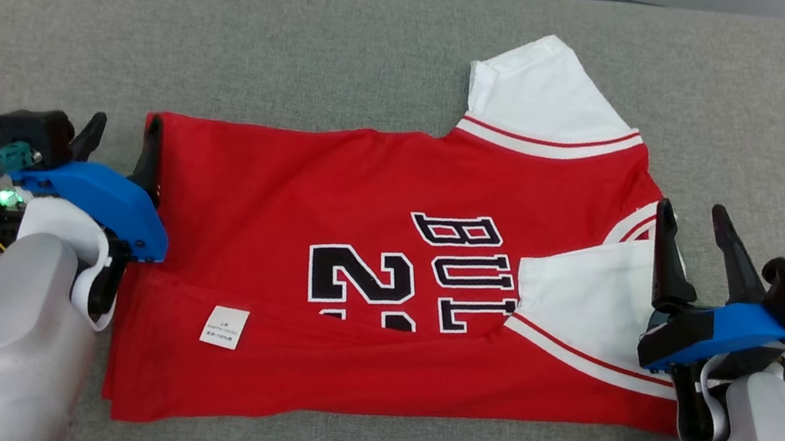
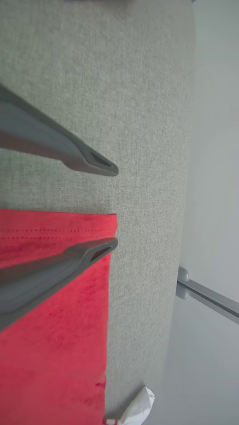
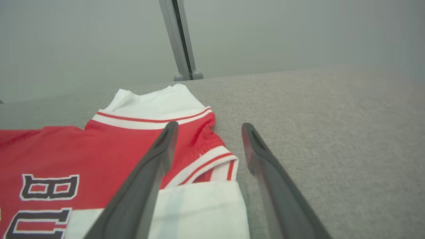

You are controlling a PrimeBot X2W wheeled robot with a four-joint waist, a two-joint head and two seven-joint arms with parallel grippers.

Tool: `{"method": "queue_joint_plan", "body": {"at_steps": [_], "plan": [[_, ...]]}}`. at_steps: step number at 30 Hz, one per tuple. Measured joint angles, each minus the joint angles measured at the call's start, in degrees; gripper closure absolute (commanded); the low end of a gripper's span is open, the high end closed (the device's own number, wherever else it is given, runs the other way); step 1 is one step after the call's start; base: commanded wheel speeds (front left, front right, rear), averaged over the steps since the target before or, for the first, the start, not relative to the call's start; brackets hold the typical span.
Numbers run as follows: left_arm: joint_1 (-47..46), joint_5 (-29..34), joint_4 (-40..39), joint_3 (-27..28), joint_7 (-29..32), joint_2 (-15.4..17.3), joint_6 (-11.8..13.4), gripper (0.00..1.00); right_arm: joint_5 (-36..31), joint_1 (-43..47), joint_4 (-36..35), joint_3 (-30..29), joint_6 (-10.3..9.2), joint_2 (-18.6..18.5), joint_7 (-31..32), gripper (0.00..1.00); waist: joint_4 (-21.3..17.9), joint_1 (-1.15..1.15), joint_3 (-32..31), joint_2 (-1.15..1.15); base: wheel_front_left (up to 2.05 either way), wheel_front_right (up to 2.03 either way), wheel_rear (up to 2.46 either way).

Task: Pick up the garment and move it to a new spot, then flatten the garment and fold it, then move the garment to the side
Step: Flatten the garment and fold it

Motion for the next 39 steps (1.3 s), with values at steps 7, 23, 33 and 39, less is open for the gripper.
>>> {"method": "queue_joint_plan", "body": {"at_steps": [7,23,33,39], "plan": [[-5.0,-2.7,4.1,-1.6,-0.1,-0.4,-0.1,0.0,1.1,-4.4,-0.2,3.0,0.0,-1.0,0.0,0.0,-0.4,0.0,4.2,0.0,0.0,0.0,0.0],[-9.8,-3.7,7.6,-10.2,-5.9,-4.5,-0.4,1.0,1.2,-25.1,14.4,7.8,0.0,-8.1,5.2,0.0,4.6,-0.01,7.7,-0.01,0.0,0.0,0.0],[-11.5,-6.5,5.0,-17.3,-8.4,-8.1,-0.4,1.0,1.4,-35.3,24.7,10.7,0.0,-12.0,12.5,0.0,12.1,-0.01,10.7,-0.01,0.0,0.0,0.0],[-12.4,-9.2,3.5,-21.3,-8.8,-8.6,-0.4,1.0,0.7,-39.1,30.2,11.0,0.0,-14.2,15.1,0.0,16.3,-0.01,12.7,-0.01,0.0,0.0,0.0]]}}
